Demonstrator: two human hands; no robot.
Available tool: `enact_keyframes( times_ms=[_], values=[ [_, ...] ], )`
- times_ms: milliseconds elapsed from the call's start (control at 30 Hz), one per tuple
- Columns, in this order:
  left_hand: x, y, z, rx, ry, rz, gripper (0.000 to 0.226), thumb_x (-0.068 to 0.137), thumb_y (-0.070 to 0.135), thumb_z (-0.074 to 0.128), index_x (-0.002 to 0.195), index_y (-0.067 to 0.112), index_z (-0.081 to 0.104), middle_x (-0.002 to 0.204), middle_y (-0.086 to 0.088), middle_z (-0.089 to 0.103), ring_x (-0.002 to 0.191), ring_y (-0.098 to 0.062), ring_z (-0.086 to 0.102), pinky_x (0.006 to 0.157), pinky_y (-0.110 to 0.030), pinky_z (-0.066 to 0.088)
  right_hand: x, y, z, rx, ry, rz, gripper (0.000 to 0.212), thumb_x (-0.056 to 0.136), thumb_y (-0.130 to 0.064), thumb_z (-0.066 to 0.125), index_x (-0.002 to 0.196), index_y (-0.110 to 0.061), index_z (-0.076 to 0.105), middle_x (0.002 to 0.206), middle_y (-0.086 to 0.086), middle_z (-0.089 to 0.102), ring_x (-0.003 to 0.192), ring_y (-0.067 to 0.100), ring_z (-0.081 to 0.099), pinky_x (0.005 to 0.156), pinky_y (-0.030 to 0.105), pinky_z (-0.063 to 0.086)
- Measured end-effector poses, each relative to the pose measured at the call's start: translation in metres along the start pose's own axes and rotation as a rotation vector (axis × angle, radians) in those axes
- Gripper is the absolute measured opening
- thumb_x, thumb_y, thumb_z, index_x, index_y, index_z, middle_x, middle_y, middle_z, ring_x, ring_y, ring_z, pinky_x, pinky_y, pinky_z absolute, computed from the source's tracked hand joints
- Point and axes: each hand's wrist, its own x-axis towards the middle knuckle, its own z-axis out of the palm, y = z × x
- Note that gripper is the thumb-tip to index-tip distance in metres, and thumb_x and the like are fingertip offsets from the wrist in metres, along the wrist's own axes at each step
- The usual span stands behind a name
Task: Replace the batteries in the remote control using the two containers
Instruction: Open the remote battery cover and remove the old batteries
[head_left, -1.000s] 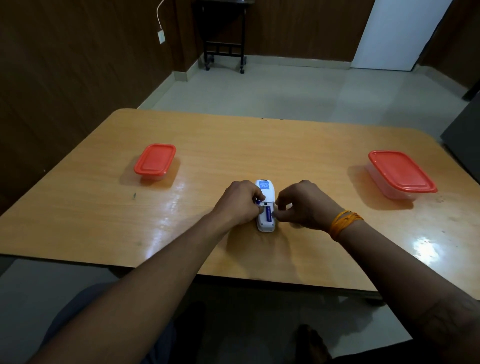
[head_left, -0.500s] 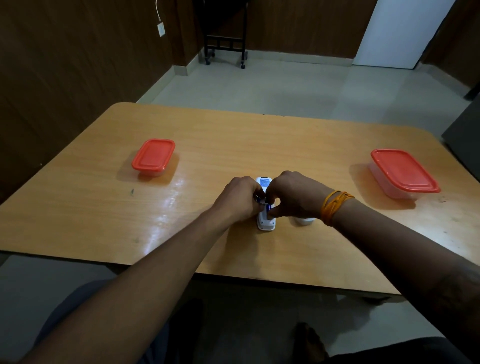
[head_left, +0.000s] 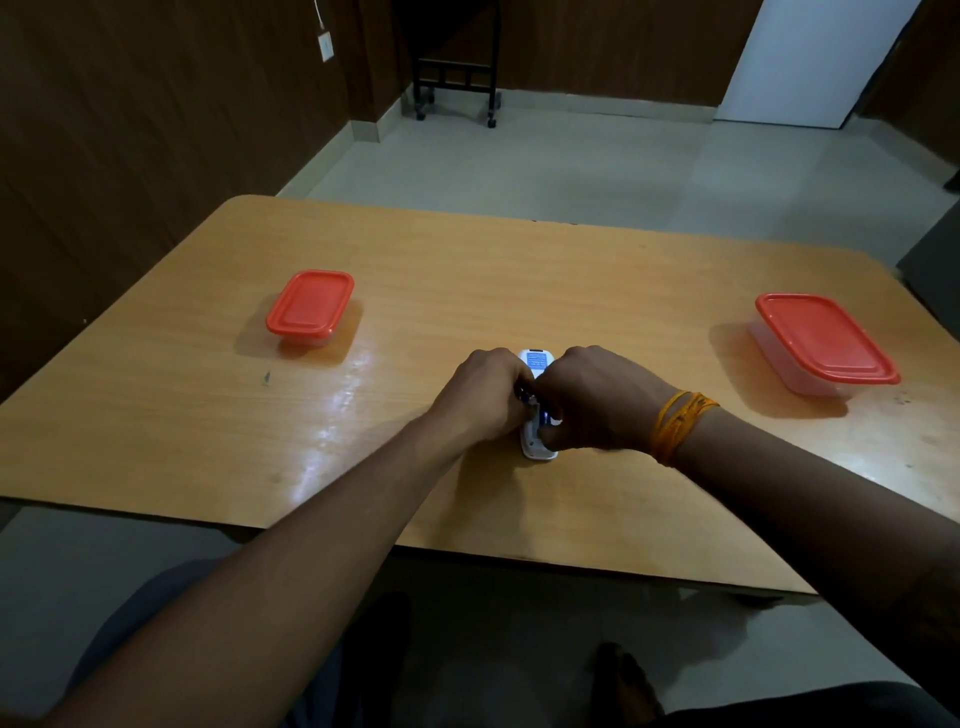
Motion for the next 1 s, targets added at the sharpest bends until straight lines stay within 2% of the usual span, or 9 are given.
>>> enact_keyframes(
  times_ms=[100, 167, 300, 433, 533, 667, 800, 933, 1000],
  values=[
    [0.000, 0.000, -0.001, -0.016, -0.006, -0.001, 0.021, 0.082, 0.004, 0.066, 0.083, 0.017, 0.082, 0.078, -0.008, 0.069, 0.079, -0.028, 0.066, 0.060, -0.028, 0.043, -0.007, 0.001, 0.011, 0.105, 0.086, -0.040, 0.020, 0.084, -0.022, 0.073, 0.103, -0.018, 0.070, 0.095, 0.001, 0.074, 0.082, 0.024, 0.068, 0.070, 0.040, 0.058],
    [0.000, 0.000, -0.002, -0.034, -0.005, -0.006, 0.021, 0.082, 0.002, 0.067, 0.082, 0.017, 0.081, 0.077, -0.007, 0.069, 0.079, -0.028, 0.066, 0.061, -0.030, 0.048, -0.012, 0.001, 0.018, 0.161, 0.121, -0.057, 0.019, 0.085, -0.020, 0.072, 0.104, -0.020, 0.068, 0.095, 0.000, 0.071, 0.081, 0.023, 0.066, 0.068, 0.040, 0.056],
    [0.004, -0.003, 0.002, -0.041, 0.009, -0.027, 0.023, 0.083, 0.004, 0.071, 0.095, 0.017, 0.085, 0.099, -0.006, 0.079, 0.096, -0.023, 0.070, 0.078, -0.034, 0.059, -0.022, 0.001, 0.029, 0.203, 0.154, -0.058, 0.022, 0.091, -0.021, 0.069, 0.113, -0.023, 0.067, 0.098, -0.001, 0.068, 0.078, 0.016, 0.061, 0.065, 0.033, 0.052],
    [0.007, -0.007, 0.006, -0.046, 0.044, -0.050, 0.027, 0.086, 0.010, 0.075, 0.111, 0.016, 0.083, 0.112, -0.005, 0.078, 0.105, -0.021, 0.069, 0.080, -0.024, 0.048, -0.027, -0.002, 0.040, 0.234, 0.206, -0.048, 0.020, 0.093, -0.019, 0.066, 0.112, -0.022, 0.070, 0.095, 0.001, 0.065, 0.073, 0.016, 0.056, 0.061, 0.030, 0.043],
    [0.008, -0.010, 0.007, -0.071, 0.059, -0.064, 0.029, 0.084, 0.010, 0.077, 0.112, 0.016, 0.083, 0.110, -0.004, 0.077, 0.102, -0.019, 0.069, 0.079, -0.022, 0.045, -0.028, -0.005, 0.047, 0.296, 0.257, 0.036, 0.011, 0.092, -0.026, 0.063, 0.100, -0.021, 0.070, 0.088, 0.000, 0.062, 0.069, 0.015, 0.052, 0.061, 0.029, 0.039],
    [0.008, -0.011, 0.007, -0.074, 0.049, -0.067, 0.034, 0.082, 0.013, 0.084, 0.115, 0.018, 0.082, 0.105, -0.002, 0.077, 0.098, -0.018, 0.070, 0.078, -0.023, 0.045, -0.027, -0.008, 0.051, 0.404, 0.319, 0.242, 0.013, 0.088, -0.030, 0.074, 0.088, -0.018, 0.069, 0.081, -0.002, 0.066, 0.070, 0.015, 0.055, 0.062, 0.031, 0.040],
    [0.008, -0.009, 0.008, -0.047, 0.059, -0.055, 0.034, 0.082, 0.012, 0.084, 0.116, 0.016, 0.081, 0.110, -0.004, 0.078, 0.101, -0.018, 0.069, 0.080, -0.024, 0.045, -0.023, -0.014, 0.046, 0.436, 0.336, 0.411, 0.016, 0.085, -0.031, 0.075, 0.092, -0.017, 0.073, 0.082, 0.002, 0.073, 0.076, 0.023, 0.063, 0.067, 0.037, 0.052],
    [0.008, -0.007, 0.007, -0.024, 0.067, -0.064, 0.038, 0.082, 0.013, 0.085, 0.119, 0.017, 0.079, 0.114, -0.003, 0.075, 0.102, -0.018, 0.067, 0.083, -0.024, 0.046, -0.018, -0.018, 0.043, 0.391, 0.278, 0.523, 0.030, 0.081, -0.038, 0.075, 0.102, -0.016, 0.078, 0.083, 0.005, 0.072, 0.079, 0.025, 0.060, 0.065, 0.032, 0.040],
    [0.008, -0.002, 0.005, 0.001, 0.060, -0.069, 0.038, 0.080, 0.015, 0.086, 0.118, 0.018, 0.078, 0.109, -0.002, 0.073, 0.095, -0.016, 0.064, 0.081, -0.025, 0.046, -0.021, -0.019, 0.041, 0.388, 0.240, 0.569, 0.027, 0.082, -0.037, 0.073, 0.095, -0.014, 0.078, 0.086, 0.007, 0.075, 0.080, 0.027, 0.063, 0.063, 0.032, 0.040]
  ],
)
